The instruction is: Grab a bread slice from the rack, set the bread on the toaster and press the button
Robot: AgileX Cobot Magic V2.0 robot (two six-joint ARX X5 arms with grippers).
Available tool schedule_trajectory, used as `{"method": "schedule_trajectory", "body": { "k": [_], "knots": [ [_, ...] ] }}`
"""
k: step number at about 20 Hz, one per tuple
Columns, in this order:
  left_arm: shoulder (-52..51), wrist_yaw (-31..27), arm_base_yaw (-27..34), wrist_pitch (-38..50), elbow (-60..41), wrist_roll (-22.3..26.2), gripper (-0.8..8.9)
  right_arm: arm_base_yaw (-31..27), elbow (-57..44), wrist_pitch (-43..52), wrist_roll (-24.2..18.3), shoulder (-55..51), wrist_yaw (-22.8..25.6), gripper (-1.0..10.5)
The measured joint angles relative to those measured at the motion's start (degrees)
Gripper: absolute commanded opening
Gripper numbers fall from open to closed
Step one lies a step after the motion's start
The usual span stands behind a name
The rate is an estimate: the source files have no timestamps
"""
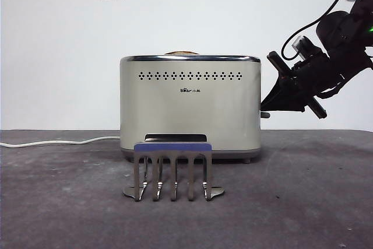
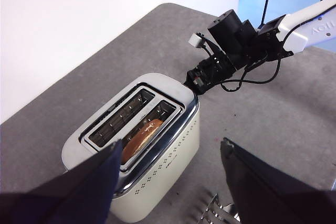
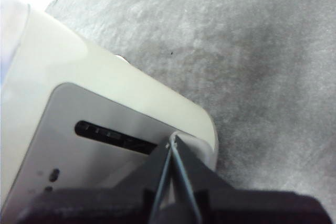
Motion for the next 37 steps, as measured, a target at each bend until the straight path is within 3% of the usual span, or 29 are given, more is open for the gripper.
{"method": "schedule_trajectory", "body": {
  "k": [12, 18, 21, 27, 32, 34, 37],
  "knots": [
    [0.0, 0.0, 0.0, 0.0, 0.0, 0.0, 3.19, 0.0, -0.1, 0.2, 0.1, -0.7, 0.1, -0.1],
    [0.0, 0.0, 0.0, -0.2, 0.0, 0.0, 3.14, -0.9, -0.6, -1.1, 0.3, -14.7, 1.2, -0.1],
    [0.0, 0.0, 0.0, -0.2, 0.0, 0.0, 3.14, -1.2, -0.6, -9.1, -0.6, -24.9, 1.2, -0.1],
    [0.0, 0.0, 0.0, -2.3, 0.0, -0.1, 3.14, 0.1, -0.6, -32.9, -8.4, -41.4, 1.1, -0.1],
    [0.0, 0.0, 0.0, -3.3, 0.0, -1.1, 3.07, 1.8, -0.6, -47.8, -13.7, -49.2, 1.1, -0.1],
    [0.0, 0.0, 0.0, -4.1, 0.0, -1.1, 2.26, 2.1, -0.6, -52.4, -15.3, -51.1, 1.1, -0.1],
    [0.0, 0.0, 0.0, -4.9, 0.0, -1.1, -0.16, 2.2, -0.6, -58.1, -16.8, -53.5, 1.1, -0.1]
  ]
}}
